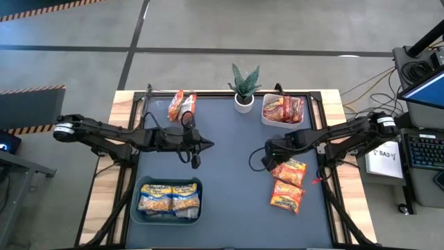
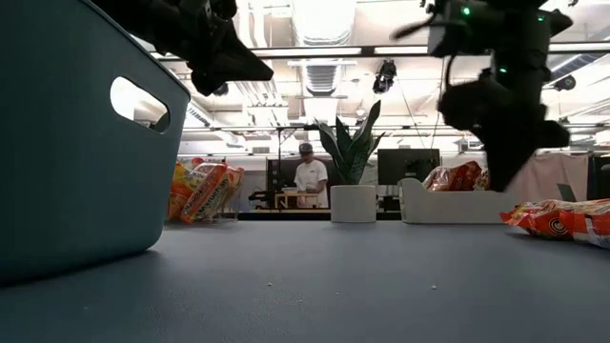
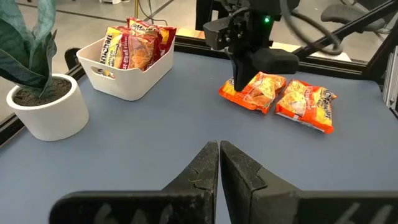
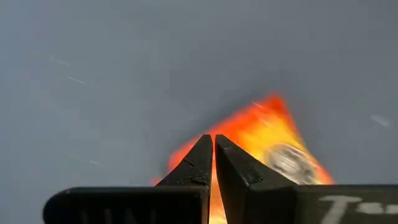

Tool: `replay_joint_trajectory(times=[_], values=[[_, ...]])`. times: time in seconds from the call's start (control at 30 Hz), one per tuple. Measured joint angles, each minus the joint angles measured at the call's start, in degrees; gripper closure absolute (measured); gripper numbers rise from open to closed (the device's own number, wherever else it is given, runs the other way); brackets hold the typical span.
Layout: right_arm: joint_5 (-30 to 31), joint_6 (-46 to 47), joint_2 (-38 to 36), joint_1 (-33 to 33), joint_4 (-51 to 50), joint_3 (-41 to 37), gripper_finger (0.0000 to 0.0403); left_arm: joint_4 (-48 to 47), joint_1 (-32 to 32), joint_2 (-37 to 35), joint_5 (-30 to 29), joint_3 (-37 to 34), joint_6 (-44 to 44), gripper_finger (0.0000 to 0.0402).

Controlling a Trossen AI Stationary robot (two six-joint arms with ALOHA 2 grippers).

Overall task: Sort Maruchan noodles
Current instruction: Put the orange noodle pack into the transparent bin

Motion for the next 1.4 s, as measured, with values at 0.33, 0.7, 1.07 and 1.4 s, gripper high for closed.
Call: replay_joint_trajectory(times=[0.33, 0.7, 1.07, 1.4], values=[[-6.23, -1.8, -0.33, -0.21, -7.04, 5.99, 0.0394, 1.73, 0.0, 0.0, -0.02, 0.0, 0.02, 0.0402], [-7.43, 6.7, -0.08, 2.4, -14.22, -1.93, 0.0394, 1.26, -0.02, 0.0, -0.02, 0.0, 0.29, 0.0402], [8.39, -10.58, -1.66, 1.48, 52.5, -1.52, 0.0394, 2.64, -0.02, 0.05, -0.11, 0.0, 0.87, 0.0402], [-1.67, -15.48, -3.72, -0.6, 20.13, 8.16, 0.0394, 3.53, -0.13, 4.97, 0.0, 0.02, -0.88, 0.0402]])
